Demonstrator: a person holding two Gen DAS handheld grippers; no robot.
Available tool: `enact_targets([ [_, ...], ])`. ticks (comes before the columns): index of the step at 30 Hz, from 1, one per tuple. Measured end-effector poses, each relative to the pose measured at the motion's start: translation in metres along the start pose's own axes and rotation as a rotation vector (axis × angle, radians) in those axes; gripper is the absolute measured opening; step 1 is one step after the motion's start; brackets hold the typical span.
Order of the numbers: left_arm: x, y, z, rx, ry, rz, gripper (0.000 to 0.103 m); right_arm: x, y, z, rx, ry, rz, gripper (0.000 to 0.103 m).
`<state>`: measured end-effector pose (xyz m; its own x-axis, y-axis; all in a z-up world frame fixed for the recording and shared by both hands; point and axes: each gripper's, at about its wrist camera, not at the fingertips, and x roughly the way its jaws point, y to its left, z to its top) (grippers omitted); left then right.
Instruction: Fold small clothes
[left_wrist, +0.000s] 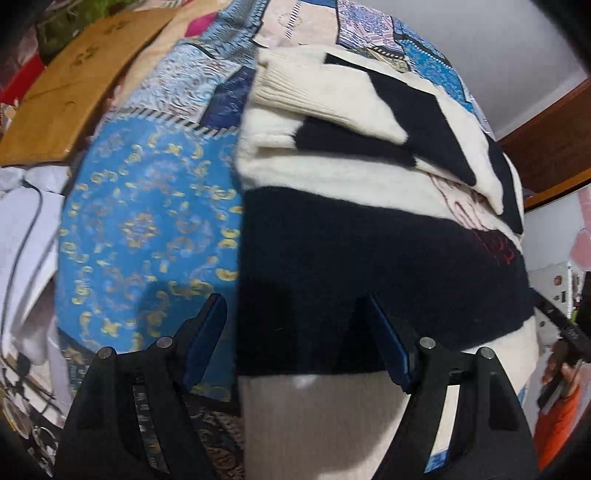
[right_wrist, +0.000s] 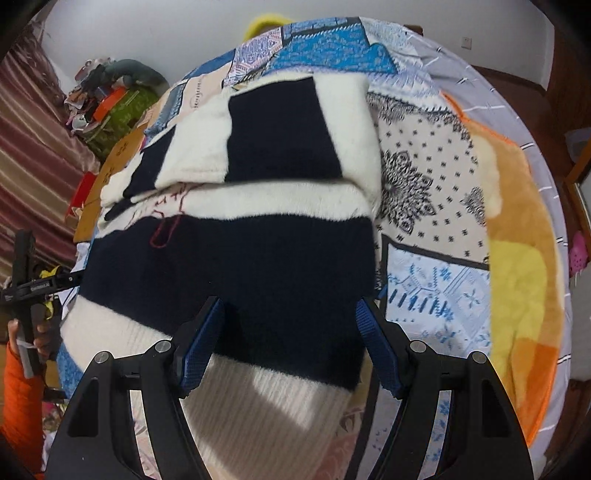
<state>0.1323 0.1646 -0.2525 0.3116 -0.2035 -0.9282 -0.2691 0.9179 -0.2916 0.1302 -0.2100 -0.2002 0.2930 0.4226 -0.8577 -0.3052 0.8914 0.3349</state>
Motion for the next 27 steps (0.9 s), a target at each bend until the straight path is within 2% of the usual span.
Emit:
enact_targets([
  [3, 0.004, -0.008, 0.001, 0.016, 0.003, -0.007, 0.076, 0.003, -0.001, -0.001, 0.014, -0.001, 0.033, 0.070],
  [7, 0.004, -0.019, 0.002, 0.051, -0.017, -0.003, 0.062, 0.006, 0.005, -0.002, -0.022, -0.001, 0.035, 0.061],
  [10, -0.001, -0.027, 0.002, 0.086, -0.034, 0.002, 0.043, 0.006, 0.007, -0.003, -0.046, -0.014, 0.046, 0.045],
  [12, -0.002, -0.031, 0.004, 0.104, -0.043, 0.016, 0.032, 0.005, 0.006, -0.002, -0.043, -0.018, 0.058, 0.029],
  [14, -0.004, -0.034, 0.006, 0.120, -0.055, 0.035, 0.020, 0.003, 0.005, -0.002, -0.040, -0.027, 0.065, 0.018],
  [16, -0.007, -0.035, 0.008, 0.131, -0.071, 0.042, 0.012, 0.001, 0.003, -0.001, -0.040, -0.035, 0.076, 0.011],
  [18, -0.015, -0.038, 0.011, 0.138, -0.101, 0.041, 0.011, 0.000, 0.005, 0.002, -0.045, -0.046, 0.080, 0.007],
  [27, -0.054, -0.048, 0.039, 0.140, -0.253, 0.043, 0.008, -0.026, 0.023, 0.034, -0.111, -0.174, 0.067, 0.006],
])
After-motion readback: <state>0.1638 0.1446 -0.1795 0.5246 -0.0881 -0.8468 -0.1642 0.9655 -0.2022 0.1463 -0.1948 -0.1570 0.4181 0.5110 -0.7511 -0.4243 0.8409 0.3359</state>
